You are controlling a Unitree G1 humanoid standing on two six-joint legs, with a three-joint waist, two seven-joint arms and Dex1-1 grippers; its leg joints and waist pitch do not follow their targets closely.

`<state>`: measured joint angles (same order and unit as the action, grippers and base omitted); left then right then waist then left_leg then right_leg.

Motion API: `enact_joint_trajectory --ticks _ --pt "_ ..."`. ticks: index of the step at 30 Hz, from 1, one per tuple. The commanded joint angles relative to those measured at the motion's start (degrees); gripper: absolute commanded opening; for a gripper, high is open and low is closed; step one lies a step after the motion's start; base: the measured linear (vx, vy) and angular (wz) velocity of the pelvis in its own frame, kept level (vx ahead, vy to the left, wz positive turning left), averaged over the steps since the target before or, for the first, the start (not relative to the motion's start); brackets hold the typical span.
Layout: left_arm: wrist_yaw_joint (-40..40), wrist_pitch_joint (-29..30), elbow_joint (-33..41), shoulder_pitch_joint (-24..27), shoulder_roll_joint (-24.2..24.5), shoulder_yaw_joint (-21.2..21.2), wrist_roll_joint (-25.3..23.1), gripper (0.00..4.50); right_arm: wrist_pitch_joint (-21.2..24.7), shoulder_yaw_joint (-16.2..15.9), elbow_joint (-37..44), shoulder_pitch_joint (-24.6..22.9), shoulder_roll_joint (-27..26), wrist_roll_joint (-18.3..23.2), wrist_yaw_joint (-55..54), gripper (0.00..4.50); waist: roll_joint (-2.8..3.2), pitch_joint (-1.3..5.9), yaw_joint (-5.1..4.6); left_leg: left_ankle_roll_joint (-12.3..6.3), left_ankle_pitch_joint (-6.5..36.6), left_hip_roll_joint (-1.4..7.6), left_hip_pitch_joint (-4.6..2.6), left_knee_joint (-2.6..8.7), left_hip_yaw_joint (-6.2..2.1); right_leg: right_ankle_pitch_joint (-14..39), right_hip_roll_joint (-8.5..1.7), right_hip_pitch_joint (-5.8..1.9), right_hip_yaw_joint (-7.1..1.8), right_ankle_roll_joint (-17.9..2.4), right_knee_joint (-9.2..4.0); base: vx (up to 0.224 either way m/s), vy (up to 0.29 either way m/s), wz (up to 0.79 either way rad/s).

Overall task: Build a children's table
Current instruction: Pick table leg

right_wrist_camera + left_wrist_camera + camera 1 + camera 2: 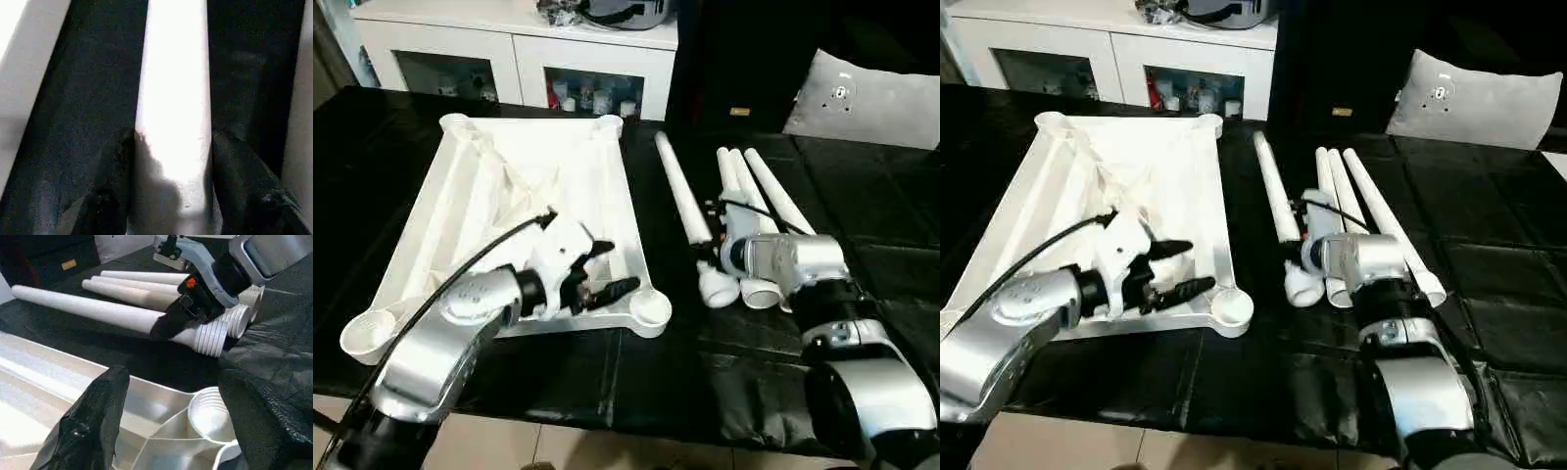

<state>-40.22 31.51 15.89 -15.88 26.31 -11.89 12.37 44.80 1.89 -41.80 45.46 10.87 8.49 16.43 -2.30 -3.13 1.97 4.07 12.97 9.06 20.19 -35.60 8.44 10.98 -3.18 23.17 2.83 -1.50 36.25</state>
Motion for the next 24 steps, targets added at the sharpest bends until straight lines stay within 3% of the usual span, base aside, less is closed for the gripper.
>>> enact_joint_trajectory --ticks 1,2,4,6,8,10,11,13,15,16,17,18,20,23,24 --pt "1.5 -0.9 -1.2 -1.0 -0.4 -0.1 -1.9 3.39 -0.1 0.7 0.3 -0.8 0.6 0.2 0.0 1.95 0.85 3.37 -0.06 1.06 5.6 3.0 0.36 4.47 -0.31 10.6 -4.26 -3.22 -2.92 -11.3 -4.29 0.0 0.0 0.0" --pt "2.1 -1.0 -1.6 -1.2 -0.6 0.0 -2.2 3.39 -1.0 1.0 0.9 -1.1 0.7 0.4 0.1 1.93 0.9 3.42 -0.07 1.12 6.2 3.03 0.3 4.46 -0.33 10.5 -4.28 -3.25 -2.91 -11.4 -4.28 0.0 0.0 0.0" --pt "3.8 -1.9 -2.7 -2.2 -1.5 0.8 -2.8 3.39 -3.8 1.9 3.4 -2.2 0.8 1.0 0.2 1.91 1.68 3.44 0.08 1.56 7.2 3.07 0.21 4.48 -0.47 10.2 -4.37 -3.3 -2.91 -11.5 -4.27 0.0 0.0 0.0" --pt "4.9 -3.1 -4.0 -3.1 -2.7 1.8 -2.5 3.39 -6.6 3.3 5.8 -3.1 0.5 2.1 0.7 1.91 1.26 3.6 0.21 1.3 6.5 3.04 0.2 4.43 -0.41 8.7 -4.35 -3.47 -2.92 -11.8 -4.23 0.0 0.0 0.0" --pt "5.4 -3.3 -4.7 -3.7 -3.4 2.5 -2.0 3.39 -8.2 4.4 7.3 -3.5 0.3 3.0 1.0 1.91 1.22 3.59 0.29 0.89 5.9 3.01 0.34 4.45 -0.42 8.1 -4.39 -3.58 -2.89 -12.4 -4.16 0.0 0.0 0.0" --pt "8.8 -2.3 -7.3 -7.0 -7.5 5.9 0.7 3.56 -9.1 10.0 14.7 -5.0 -1.6 10.1 4.5 1.89 0.66 3.58 0.61 -0.03 5.3 3.05 0.37 4.34 -0.25 7.3 -4.5 -3.75 -3.02 -12.1 -4.22 0.0 0.0 0.0" --pt "10.0 -1.8 -8.0 -8.1 -9.0 7.0 1.6 3.65 -8.7 11.9 17.3 -5.6 -2.3 12.8 5.9 1.89 0.87 3.67 0.75 -0.75 4.3 3.18 0.35 4.37 -0.38 6.1 -4.53 -3.82 -2.98 -12.4 -4.02 0.0 0.0 0.0" --pt "11.9 -0.5 -8.3 -10.3 -11.9 9.5 4.5 3.72 -8.7 14.7 22.1 -7.5 -3.5 18.6 10.4 1.89 0.32 3.72 0.96 -1.95 2.7 3.34 0.59 4.38 -0.49 4.3 -4.72 -4.03 -2.86 -12.8 -3.82 0.0 0.0 0.0" --pt "14.4 0.6 -8.0 -13.6 -16.1 12.9 9.1 3.87 -9.6 15.4 27.3 -11.3 -4.0 24.9 19.1 1.89 0.33 3.72 1.48 -3.69 1.6 3.3 0.58 4.02 -0.14 3.2 -4.96 -4.05 -2.89 -13.6 -3.9 0.0 0.0 0.0" --pt "14.4 0.6 -8.0 -13.6 -16.1 12.9 9.1 4.0 -9.6 15.4 27.3 -11.3 -4.0 24.9 19.1 1.89 0.38 3.71 1.87 -4.4 0.8 3.45 0.58 4.12 -0.28 3.0 -5.0 -3.96 -2.73 -14.2 -3.91 0.0 0.0 0.0" --pt "15.1 1.6 -8.0 -14.7 -17.5 14.2 11.3 4.1 -8.9 15.7 28.4 -12.3 -4.2 27.0 21.7 1.89 0.38 3.66 1.72 -4.48 0.8 3.41 0.69 4.24 -0.33 3.5 -4.82 -3.86 -2.63 -14.2 -3.93 0.0 0.0 0.0" --pt "15.5 3.5 -8.2 -16.2 -19.1 15.6 14.6 4.14 -8.0 16.0 29.6 -13.2 -4.3 29.3 24.3 1.89 0.45 3.6 1.9 -4.37 1.9 3.41 0.34 4.1 -0.14 5.1 -4.89 -3.6 -2.65 -14.2 -4.26 0.0 0.0 0.0" --pt "15.7 6.3 -9.1 -19.3 -22.4 18.5 20.7 4.31 -6.1 15.9 32.7 -15.2 -4.3 33.0 28.6 1.89 0.48 3.54 2.1 -3.94 2.7 3.26 0.42 4.0 0.07 7.1 -4.91 -3.75 -2.69 -14.5 -4.55 0.0 0.0 0.0" --pt "17.0 8.2 -9.8 -21.2 -24.6 20.1 23.9 4.49 -5.0 16.3 34.4 -16.3 -4.7 34.6 29.7 1.88 0.35 3.42 2.7 -3.62 3.5 3.49 0.31 4.3 -0.22 9.3 -4.86 -3.52 -2.37 -13.7 -4.8 0.0 0.0 0.0" --pt "17.2 9.0 -10.0 -22.1 -25.4 20.5 25.1 4.5 -4.2 16.5 35.2 -16.5 -4.8 35.6 29.9 1.88 -0.25 3.34 2.82 -3.33 3.3 3.39 0.34 4.28 -0.05 10.7 -4.88 -3.64 -2.43 -12.9 -4.82 0.0 0.0 0.0"
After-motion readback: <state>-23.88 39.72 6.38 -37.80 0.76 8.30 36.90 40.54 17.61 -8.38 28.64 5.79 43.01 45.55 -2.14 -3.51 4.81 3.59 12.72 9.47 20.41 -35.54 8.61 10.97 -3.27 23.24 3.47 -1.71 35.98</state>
